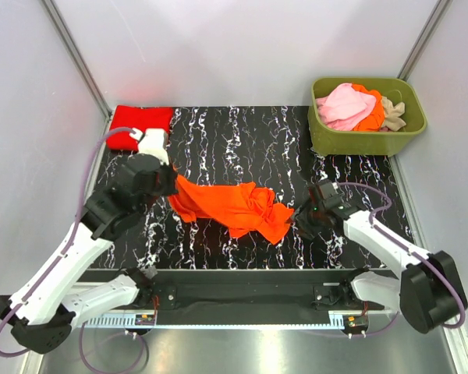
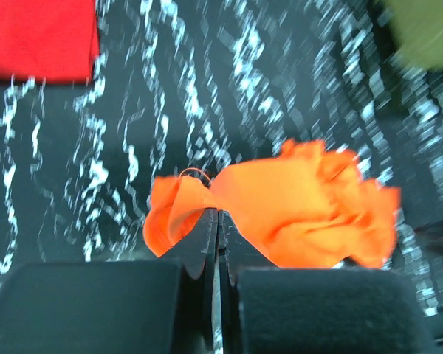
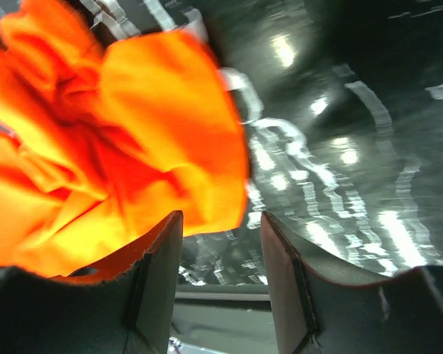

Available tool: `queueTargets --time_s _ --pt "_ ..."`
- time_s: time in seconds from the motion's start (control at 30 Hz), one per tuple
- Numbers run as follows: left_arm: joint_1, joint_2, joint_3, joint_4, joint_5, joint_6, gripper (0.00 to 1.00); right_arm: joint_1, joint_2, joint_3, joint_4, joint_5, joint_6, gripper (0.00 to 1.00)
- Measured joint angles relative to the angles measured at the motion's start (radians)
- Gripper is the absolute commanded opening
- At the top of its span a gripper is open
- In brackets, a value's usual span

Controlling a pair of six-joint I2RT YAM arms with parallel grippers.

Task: Fold and stack the t-shirts
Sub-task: Flatten the tshirt out

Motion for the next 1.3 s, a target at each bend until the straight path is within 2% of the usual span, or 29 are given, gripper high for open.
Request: queueTargets --time_s 0.13,0.33,0.53,0.73,0.87,1.07,1.3 --pt "0.022 0.001 -0.071 -0.035 0.001 0.0 0.0 0.06 0.045 0.025 0.037 0.008 0.074 0.54" --pt "0.057 -0.006 -0.093 -0.046 0.012 0.003 0.0 0.153 0.048 -0.003 0.072 0.054 0.23 0.53" --pt "0.083 -0.016 -0.103 -0.049 0.013 0.014 0.0 0.176 0.046 -0.032 0.076 0.195 0.245 0.51" --pt "0.135 -0.031 -0.103 -0.058 0.009 0.026 0.0 0.173 0.043 -0.012 0.074 0.345 0.119 0.49" --pt "0.14 -0.034 -0.103 -0.061 0.026 0.025 0.0 0.143 0.096 0.045 0.082 0.362 -0.025 0.46" --pt "0.146 -0.034 -0.108 -0.064 0.04 0.025 0.0 -0.009 0.175 0.094 0.145 0.239 -0.241 0.44" --pt "0.151 -0.034 -0.138 -0.058 0.072 0.022 0.0 -0.037 0.299 0.159 0.178 0.121 -0.389 0.41"
